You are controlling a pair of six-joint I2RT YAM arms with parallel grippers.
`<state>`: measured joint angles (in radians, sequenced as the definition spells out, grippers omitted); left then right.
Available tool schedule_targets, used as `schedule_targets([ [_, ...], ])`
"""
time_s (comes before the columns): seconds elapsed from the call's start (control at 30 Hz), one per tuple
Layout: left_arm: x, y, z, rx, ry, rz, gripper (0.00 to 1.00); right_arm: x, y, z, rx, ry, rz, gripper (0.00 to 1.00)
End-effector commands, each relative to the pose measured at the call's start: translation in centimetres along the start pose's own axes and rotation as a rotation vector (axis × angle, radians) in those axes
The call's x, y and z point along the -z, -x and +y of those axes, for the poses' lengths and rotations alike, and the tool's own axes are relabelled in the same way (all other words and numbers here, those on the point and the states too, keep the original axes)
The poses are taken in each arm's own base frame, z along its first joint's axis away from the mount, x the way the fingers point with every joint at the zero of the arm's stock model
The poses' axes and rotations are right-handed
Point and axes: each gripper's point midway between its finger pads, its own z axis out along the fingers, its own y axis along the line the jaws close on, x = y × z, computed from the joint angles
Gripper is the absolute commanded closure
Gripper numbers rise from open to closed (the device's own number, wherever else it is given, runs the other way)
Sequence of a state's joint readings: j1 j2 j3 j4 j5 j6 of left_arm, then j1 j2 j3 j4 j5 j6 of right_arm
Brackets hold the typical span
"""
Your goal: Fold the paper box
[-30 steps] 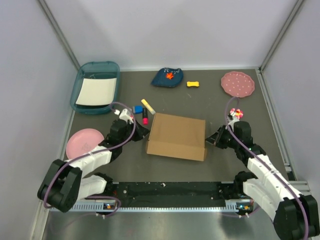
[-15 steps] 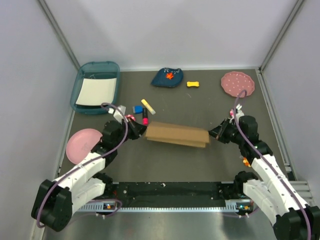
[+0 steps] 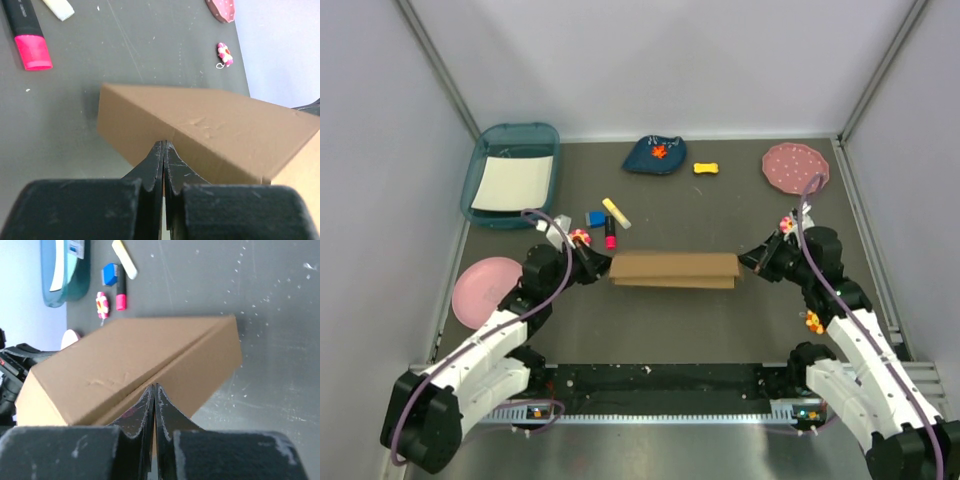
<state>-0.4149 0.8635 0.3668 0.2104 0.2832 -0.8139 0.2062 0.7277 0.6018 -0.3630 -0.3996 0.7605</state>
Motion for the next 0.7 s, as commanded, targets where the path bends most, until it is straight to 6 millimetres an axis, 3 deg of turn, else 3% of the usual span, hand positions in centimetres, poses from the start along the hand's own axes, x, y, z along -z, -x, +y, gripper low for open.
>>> schedule_targets([
  [0.0, -0.3, -0.8, -1.8, -0.006, -0.101, 0.031, 1.0, -0.3, -1.8, -1.1, -0.001, 0.004, 0.039, 1.0],
  [0.23, -1.4, -0.8, -1.9, 0.005, -0.096, 0.062, 1.0, -1.0, -1.9, -2.0, -0.005, -0.035, 0.049, 1.0],
  [0.67, 0.8, 0.4, -5.5, 0.018, -0.14, 0.106, 1.0, 1.5, -0.6, 1.2, -0.052, -0.006, 0.039, 1.0],
])
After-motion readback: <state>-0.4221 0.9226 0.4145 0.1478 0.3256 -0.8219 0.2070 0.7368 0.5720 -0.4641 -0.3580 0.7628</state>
